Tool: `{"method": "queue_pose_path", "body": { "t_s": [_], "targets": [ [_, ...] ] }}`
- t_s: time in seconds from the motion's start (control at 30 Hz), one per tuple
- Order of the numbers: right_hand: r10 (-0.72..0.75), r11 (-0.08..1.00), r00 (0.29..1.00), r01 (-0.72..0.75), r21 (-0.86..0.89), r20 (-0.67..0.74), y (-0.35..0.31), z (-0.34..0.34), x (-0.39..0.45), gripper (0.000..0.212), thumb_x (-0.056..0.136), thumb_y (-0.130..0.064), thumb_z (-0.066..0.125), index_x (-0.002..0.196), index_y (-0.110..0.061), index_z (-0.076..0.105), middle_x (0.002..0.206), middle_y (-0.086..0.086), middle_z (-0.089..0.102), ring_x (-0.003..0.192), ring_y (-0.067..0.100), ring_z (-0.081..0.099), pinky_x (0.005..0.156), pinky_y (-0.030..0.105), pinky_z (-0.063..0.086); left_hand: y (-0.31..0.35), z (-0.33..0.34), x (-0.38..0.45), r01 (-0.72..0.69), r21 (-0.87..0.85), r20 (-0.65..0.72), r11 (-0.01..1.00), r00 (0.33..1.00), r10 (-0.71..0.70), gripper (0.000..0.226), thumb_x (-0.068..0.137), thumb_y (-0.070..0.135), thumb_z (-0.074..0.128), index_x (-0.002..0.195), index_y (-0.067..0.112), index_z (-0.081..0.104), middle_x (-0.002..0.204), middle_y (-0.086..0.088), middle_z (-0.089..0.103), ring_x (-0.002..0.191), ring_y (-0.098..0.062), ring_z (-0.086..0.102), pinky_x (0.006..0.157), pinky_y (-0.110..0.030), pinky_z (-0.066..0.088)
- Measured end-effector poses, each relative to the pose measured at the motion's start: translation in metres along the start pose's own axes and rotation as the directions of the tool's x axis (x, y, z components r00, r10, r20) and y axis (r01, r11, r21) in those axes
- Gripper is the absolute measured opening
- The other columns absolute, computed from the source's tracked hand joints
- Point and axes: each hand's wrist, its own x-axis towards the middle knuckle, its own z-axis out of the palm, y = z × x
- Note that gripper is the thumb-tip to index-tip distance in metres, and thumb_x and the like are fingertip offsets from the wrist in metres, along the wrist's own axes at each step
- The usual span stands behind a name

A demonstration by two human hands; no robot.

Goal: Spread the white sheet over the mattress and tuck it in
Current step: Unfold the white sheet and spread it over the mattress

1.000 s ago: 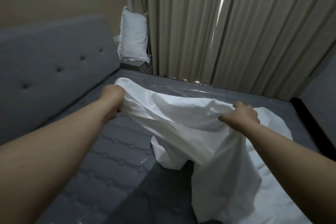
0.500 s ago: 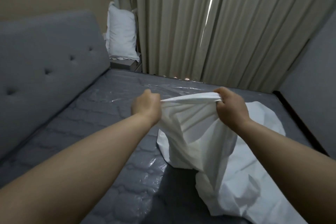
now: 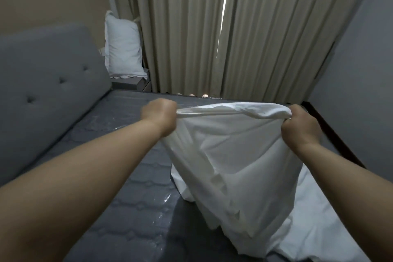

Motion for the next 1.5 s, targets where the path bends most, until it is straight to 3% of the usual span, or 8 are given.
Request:
{"method": "queue_pose_path", "body": {
  "t_s": [0.17, 0.33, 0.53, 0.67, 0.83, 1.07, 1.33, 1.5],
  "targets": [
    [0.094, 0.995, 0.996, -0.094, -0.014, -0.007, 0.021, -0.004, 0.02, 0.024, 0.087, -0.007, 0.04, 0.104, -0.007, 0.057, 0.109, 0.022, 0.061, 0.102, 0.041, 0.056, 0.074, 0.036, 0.037, -0.048, 0.004, 0.004, 0.322, -0.194, -0.139, 0.927, 0.926, -0.351, 0.033, 0.087, 0.008, 0.046, 0.114, 0.016, 0.063, 0.118, -0.017, 0.056, 0.109, -0.04, 0.053, 0.09, -0.042, 0.046],
    [0.292, 0.898, 0.89, -0.13, -0.42, 0.349, 0.027, 0.02, 0.01, 0.053, 0.089, -0.02, 0.048, 0.14, -0.009, 0.037, 0.14, 0.017, 0.041, 0.128, 0.038, 0.039, 0.102, 0.043, 0.038, -0.046, 0.009, -0.009, 0.381, -0.633, 0.054, 0.673, 0.89, -0.453, 0.022, 0.088, 0.008, 0.042, 0.103, 0.013, 0.058, 0.109, -0.014, 0.059, 0.092, -0.032, 0.054, 0.074, -0.034, 0.044],
    [-0.438, 0.898, 0.577, 0.304, 0.317, 0.689, -0.084, 0.084, -0.054, 0.13, 0.062, -0.045, 0.084, 0.152, -0.022, -0.006, 0.158, 0.006, 0.02, 0.145, 0.029, 0.019, 0.117, 0.042, 0.025, -0.008, 0.008, -0.032, 0.282, -0.638, 0.142, 0.716, 0.958, -0.25, 0.015, 0.087, 0.012, 0.052, 0.092, 0.013, 0.066, 0.096, -0.007, 0.065, 0.086, -0.021, 0.055, 0.061, -0.025, 0.04],
    [-0.518, 0.855, 0.558, 0.348, 0.384, 0.649, -0.123, 0.109, -0.086, 0.019, 0.087, -0.019, 0.059, 0.106, -0.023, 0.059, 0.116, 0.008, 0.064, 0.111, 0.031, 0.057, 0.078, 0.028, 0.041, -0.024, 0.003, -0.055, 0.19, -0.361, 0.252, 0.913, 0.962, -0.101, 0.015, 0.079, 0.024, 0.072, 0.089, 0.022, 0.062, 0.091, 0.001, 0.063, 0.086, -0.017, 0.057, 0.069, -0.023, 0.039],
    [-0.547, 0.83, 0.549, 0.256, 0.495, 0.632, -0.155, 0.112, -0.111, 0.023, 0.086, -0.003, 0.043, 0.073, -0.016, 0.058, 0.078, 0.004, 0.059, 0.072, 0.023, 0.054, 0.053, 0.024, 0.039, -0.083, 0.024, -0.092, 0.298, 0.139, 0.278, 0.945, 0.904, -0.326, 0.023, 0.09, 0.02, 0.054, 0.108, 0.015, 0.067, 0.114, -0.011, 0.064, 0.104, -0.03, 0.061, 0.078, -0.031, 0.047],
    [-0.489, 0.828, 0.536, 0.035, 0.56, 0.688, -0.227, 0.12, -0.161, 0.019, 0.089, -0.015, 0.052, 0.078, -0.01, 0.067, 0.069, 0.004, 0.058, 0.065, 0.02, 0.05, 0.06, 0.027, 0.04, -0.227, 0.026, -0.135, 0.617, 0.0, 0.075, 0.787, 0.785, -0.615, 0.022, 0.093, 0.009, 0.036, 0.102, 0.014, 0.057, 0.115, -0.018, 0.059, 0.097, -0.036, 0.057, 0.074, -0.03, 0.042],
    [-0.471, 0.879, 0.091, -0.032, 0.476, 0.877, -0.345, 0.181, -0.344, 0.011, 0.087, -0.023, 0.06, 0.078, -0.018, 0.064, 0.086, 0.01, 0.064, 0.077, 0.027, 0.061, 0.07, 0.034, 0.05, -0.404, 0.006, -0.239, 0.657, -0.461, -0.145, 0.596, 0.607, -0.781, 0.033, 0.095, 0.01, 0.036, 0.116, 0.007, 0.061, 0.118, -0.025, 0.061, 0.106, -0.042, 0.056, 0.086, -0.039, 0.044],
    [-0.425, 0.904, -0.101, 0.005, 0.428, 0.899, -0.394, 0.248, -0.462, 0.011, 0.087, -0.025, 0.062, 0.089, -0.016, 0.067, 0.088, 0.006, 0.06, 0.083, 0.025, 0.055, 0.074, 0.035, 0.045, -0.497, 0.018, -0.325, 0.659, -0.353, -0.053, 0.664, 0.695, -0.717, 0.066, 0.075, 0.033, 0.024, 0.119, 0.0, 0.062, 0.127, -0.024, 0.057, 0.118, -0.04, 0.051, 0.097, -0.039, 0.04]
  ]
}}
